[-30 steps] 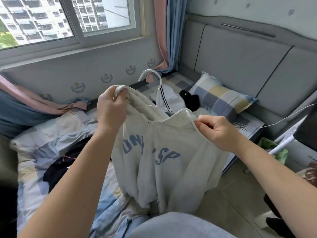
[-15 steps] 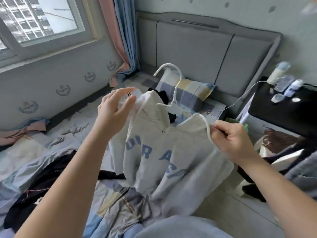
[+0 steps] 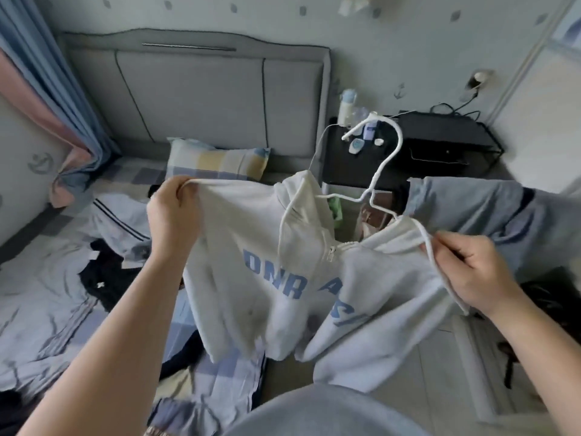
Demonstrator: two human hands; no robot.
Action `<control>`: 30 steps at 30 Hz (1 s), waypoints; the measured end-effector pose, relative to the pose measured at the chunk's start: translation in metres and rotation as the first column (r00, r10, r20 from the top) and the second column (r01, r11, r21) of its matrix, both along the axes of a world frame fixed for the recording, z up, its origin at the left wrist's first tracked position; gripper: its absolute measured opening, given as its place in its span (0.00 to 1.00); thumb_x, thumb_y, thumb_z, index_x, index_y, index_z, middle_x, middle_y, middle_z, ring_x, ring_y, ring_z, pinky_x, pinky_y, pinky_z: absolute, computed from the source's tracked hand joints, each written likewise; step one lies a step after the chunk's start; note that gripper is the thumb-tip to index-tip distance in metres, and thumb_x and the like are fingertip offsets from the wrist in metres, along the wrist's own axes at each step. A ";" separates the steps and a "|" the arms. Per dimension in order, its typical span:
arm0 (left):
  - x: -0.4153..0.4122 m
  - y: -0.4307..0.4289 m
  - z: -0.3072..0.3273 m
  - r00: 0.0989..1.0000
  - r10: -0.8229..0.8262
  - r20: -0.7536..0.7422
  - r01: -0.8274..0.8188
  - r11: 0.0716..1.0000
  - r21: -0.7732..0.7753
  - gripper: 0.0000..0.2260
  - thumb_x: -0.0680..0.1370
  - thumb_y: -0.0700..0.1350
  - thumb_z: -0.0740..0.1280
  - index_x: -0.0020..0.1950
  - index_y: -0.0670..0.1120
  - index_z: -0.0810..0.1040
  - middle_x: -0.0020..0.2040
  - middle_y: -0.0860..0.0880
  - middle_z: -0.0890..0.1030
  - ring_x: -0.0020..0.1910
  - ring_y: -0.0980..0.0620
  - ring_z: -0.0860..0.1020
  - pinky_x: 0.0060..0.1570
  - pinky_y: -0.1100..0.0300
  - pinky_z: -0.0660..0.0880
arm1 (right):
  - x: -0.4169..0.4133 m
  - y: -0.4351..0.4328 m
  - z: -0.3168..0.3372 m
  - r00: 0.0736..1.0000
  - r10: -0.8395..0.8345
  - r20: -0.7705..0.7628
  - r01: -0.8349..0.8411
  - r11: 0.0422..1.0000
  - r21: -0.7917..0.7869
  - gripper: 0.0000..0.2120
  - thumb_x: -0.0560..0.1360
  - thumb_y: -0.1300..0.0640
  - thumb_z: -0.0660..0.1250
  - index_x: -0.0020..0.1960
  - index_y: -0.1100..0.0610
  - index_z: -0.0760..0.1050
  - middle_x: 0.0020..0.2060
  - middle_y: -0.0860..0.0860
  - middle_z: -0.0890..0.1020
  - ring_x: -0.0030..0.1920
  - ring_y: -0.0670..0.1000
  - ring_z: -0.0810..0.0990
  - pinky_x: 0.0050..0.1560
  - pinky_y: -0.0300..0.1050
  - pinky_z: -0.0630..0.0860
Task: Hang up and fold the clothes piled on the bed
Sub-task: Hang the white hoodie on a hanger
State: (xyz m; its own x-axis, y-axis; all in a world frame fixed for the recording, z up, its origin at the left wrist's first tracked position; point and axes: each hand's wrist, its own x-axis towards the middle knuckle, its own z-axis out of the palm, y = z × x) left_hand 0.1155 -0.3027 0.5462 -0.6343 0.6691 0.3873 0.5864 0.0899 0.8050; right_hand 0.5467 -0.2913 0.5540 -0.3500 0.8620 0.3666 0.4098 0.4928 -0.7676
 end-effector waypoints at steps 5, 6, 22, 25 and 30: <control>0.103 0.063 -0.006 0.998 -0.047 -0.044 0.030 0.943 -0.331 0.11 0.82 0.49 0.59 0.60 0.51 0.78 0.59 0.44 0.77 0.62 0.39 0.71 0.59 0.46 0.68 | 0.080 -0.014 -0.004 0.986 -0.167 -0.022 0.167 0.986 -0.006 0.22 0.78 0.55 0.64 0.29 0.62 0.63 0.23 0.56 0.66 0.26 0.46 0.64 0.27 0.45 0.60; 0.125 0.070 -0.008 0.990 -0.113 -0.085 0.076 0.930 -0.359 0.12 0.82 0.50 0.61 0.63 0.52 0.76 0.63 0.44 0.74 0.64 0.38 0.69 0.62 0.44 0.65 | 0.096 -0.017 -0.005 0.979 -0.198 -0.037 0.198 0.980 -0.021 0.22 0.78 0.55 0.64 0.29 0.61 0.62 0.23 0.57 0.65 0.27 0.46 0.64 0.28 0.47 0.60; 0.426 0.167 -0.055 0.851 -0.525 0.007 0.517 0.837 -0.180 0.07 0.81 0.42 0.64 0.54 0.46 0.82 0.42 0.56 0.78 0.42 0.55 0.77 0.37 0.72 0.65 | 0.327 -0.075 -0.020 0.791 -0.611 -0.031 0.603 0.787 -0.130 0.20 0.78 0.59 0.66 0.32 0.57 0.61 0.25 0.42 0.63 0.28 0.41 0.62 0.27 0.36 0.59; 0.472 0.186 -0.047 0.850 -0.524 0.050 0.521 0.824 -0.224 0.09 0.83 0.43 0.62 0.58 0.45 0.81 0.47 0.51 0.80 0.46 0.51 0.75 0.39 0.67 0.65 | 0.345 -0.083 -0.020 0.760 -0.649 -0.034 0.640 0.756 -0.139 0.20 0.79 0.60 0.66 0.31 0.55 0.63 0.23 0.41 0.63 0.26 0.40 0.62 0.27 0.33 0.60; 0.553 0.184 -0.041 0.603 -0.794 0.072 0.770 0.557 -0.313 0.19 0.82 0.55 0.62 0.70 0.49 0.72 0.65 0.48 0.75 0.58 0.48 0.76 0.56 0.51 0.74 | 0.359 -0.084 -0.022 0.662 -0.741 -0.108 0.723 0.670 -0.167 0.21 0.78 0.54 0.65 0.30 0.55 0.62 0.21 0.42 0.62 0.24 0.41 0.60 0.26 0.32 0.59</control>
